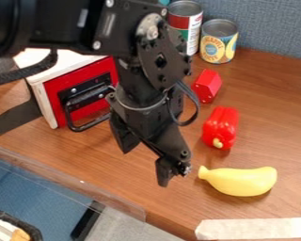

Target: Opens the drawer

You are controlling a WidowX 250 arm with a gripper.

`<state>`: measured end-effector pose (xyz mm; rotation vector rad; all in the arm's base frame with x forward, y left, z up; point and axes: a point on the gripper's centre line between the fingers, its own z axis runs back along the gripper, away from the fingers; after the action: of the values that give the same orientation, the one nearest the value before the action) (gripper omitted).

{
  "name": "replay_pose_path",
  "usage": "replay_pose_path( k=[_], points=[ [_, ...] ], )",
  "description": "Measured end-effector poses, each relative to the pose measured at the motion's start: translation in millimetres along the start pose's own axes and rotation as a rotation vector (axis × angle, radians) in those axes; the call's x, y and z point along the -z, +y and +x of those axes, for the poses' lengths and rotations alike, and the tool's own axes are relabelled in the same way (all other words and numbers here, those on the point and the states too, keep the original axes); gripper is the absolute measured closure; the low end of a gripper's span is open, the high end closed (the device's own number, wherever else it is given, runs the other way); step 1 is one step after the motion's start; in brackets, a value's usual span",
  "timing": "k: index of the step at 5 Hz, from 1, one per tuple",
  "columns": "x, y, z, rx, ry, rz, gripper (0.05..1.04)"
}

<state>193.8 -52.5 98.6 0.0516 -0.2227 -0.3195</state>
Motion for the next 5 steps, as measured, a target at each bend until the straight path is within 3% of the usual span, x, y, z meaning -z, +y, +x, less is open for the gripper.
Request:
replay_pose_path(
  k=[2,5],
  points=[
    [12,11,-2,-0.010,0.030,0.001,0.084],
    [32,51,7,-0.014,0.015,0.030,0.084]
  ],
)
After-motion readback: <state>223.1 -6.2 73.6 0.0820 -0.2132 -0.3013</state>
